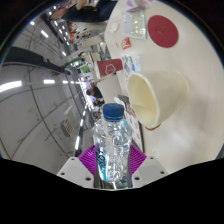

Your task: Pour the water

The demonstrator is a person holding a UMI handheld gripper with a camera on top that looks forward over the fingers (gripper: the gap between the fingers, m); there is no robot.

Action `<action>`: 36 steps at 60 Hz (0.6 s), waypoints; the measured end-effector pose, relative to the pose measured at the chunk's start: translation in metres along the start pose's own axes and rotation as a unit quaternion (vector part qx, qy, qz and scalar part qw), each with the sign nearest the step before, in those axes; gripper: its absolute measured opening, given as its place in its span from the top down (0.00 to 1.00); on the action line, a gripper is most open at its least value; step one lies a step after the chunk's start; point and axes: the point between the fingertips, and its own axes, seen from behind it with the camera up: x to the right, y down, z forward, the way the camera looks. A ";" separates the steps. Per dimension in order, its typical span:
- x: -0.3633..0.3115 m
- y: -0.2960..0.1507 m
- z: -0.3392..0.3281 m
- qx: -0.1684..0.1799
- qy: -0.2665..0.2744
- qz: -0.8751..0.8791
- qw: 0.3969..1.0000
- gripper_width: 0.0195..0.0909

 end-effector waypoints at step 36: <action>-0.065 -0.206 -0.065 0.089 0.223 -0.774 0.586 0.75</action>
